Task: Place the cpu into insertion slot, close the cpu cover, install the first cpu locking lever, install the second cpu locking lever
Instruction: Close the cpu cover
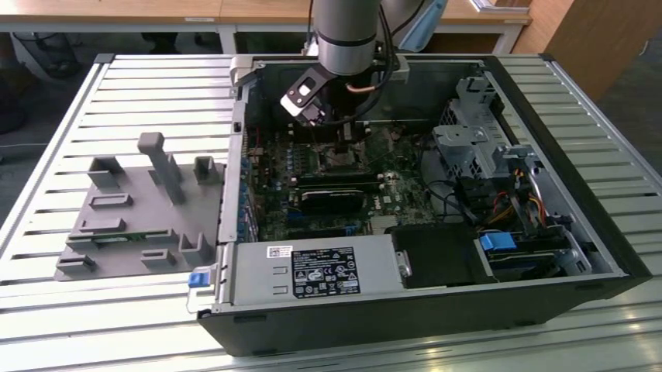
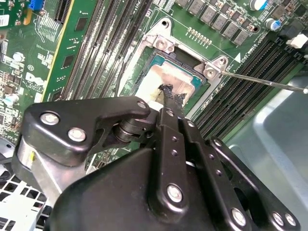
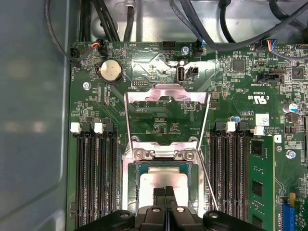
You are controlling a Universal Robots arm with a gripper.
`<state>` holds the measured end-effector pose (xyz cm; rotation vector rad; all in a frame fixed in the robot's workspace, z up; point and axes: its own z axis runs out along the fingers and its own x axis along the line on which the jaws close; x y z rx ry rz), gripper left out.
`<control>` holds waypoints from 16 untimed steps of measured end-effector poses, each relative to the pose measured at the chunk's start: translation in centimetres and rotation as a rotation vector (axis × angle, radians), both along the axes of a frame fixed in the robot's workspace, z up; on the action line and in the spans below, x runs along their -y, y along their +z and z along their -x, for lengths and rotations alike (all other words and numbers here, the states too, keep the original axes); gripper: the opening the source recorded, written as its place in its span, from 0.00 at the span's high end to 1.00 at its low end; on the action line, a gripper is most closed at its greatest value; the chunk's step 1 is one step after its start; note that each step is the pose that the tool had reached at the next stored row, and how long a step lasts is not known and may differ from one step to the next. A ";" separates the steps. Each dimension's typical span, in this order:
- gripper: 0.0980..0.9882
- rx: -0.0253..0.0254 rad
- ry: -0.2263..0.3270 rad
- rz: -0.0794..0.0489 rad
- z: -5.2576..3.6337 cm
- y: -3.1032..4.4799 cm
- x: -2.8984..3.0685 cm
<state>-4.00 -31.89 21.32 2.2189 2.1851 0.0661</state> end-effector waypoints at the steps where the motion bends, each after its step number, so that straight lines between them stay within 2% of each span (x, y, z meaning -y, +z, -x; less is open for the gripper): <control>1: 0.99 0.0001 0.000 0.000 0.00 0.07 0.00; 11: 0.99 0.0001 0.000 0.000 0.00 0.83 0.00; 16: 0.99 0.0000 0.000 0.000 0.00 1.48 0.00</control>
